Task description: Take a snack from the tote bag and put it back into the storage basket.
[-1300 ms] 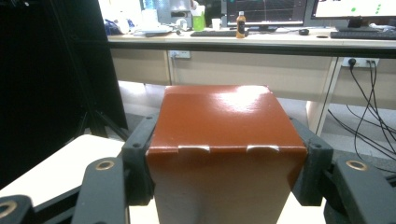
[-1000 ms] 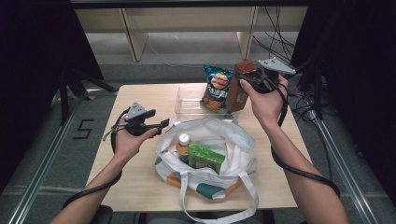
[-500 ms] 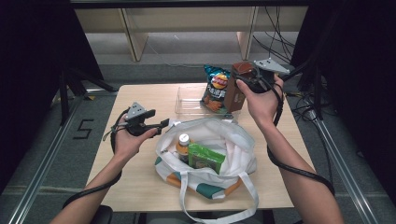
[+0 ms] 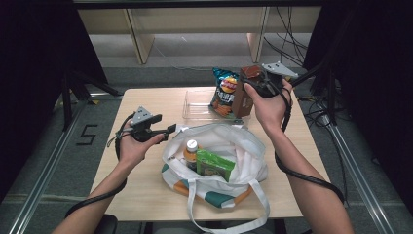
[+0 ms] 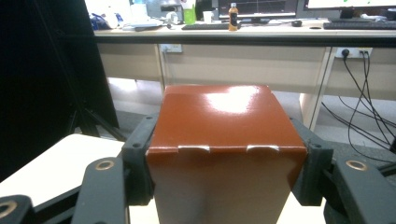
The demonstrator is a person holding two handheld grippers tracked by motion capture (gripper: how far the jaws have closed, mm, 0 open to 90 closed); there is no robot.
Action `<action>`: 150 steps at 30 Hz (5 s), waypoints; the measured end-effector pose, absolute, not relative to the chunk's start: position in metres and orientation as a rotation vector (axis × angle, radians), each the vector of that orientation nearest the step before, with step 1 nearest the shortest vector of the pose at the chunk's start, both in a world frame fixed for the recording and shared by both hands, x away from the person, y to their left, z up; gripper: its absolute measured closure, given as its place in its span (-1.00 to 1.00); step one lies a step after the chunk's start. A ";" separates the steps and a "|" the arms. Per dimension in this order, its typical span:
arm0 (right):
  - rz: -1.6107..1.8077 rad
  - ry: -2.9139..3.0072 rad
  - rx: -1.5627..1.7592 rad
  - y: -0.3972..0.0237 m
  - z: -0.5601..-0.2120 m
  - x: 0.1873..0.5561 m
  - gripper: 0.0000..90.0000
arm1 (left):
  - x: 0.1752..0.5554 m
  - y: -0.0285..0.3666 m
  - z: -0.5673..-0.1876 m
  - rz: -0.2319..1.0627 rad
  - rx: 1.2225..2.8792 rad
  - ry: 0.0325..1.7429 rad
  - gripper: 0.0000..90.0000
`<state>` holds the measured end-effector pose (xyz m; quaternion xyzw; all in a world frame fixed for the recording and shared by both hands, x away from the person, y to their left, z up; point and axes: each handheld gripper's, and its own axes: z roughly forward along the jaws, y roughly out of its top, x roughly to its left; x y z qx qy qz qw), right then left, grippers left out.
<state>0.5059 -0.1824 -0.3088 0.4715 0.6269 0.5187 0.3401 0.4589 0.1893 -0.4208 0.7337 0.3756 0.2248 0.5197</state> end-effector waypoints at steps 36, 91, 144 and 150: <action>1.284 1.592 1.287 -0.169 -0.328 0.523 -0.13 | 0.459 0.189 -0.422 0.534 1.761 0.900 -0.41; 1.235 1.504 1.329 -0.158 -0.341 0.536 -0.13 | 0.459 0.189 -0.423 0.536 1.768 0.892 -0.40; 1.160 1.528 1.394 -0.159 -0.364 0.550 -0.14 | 0.458 0.188 -0.423 0.531 1.770 0.890 -0.41; 1.149 1.533 1.391 -0.158 -0.367 0.552 -0.14 | 0.458 0.188 -0.423 0.531 1.774 0.886 -0.41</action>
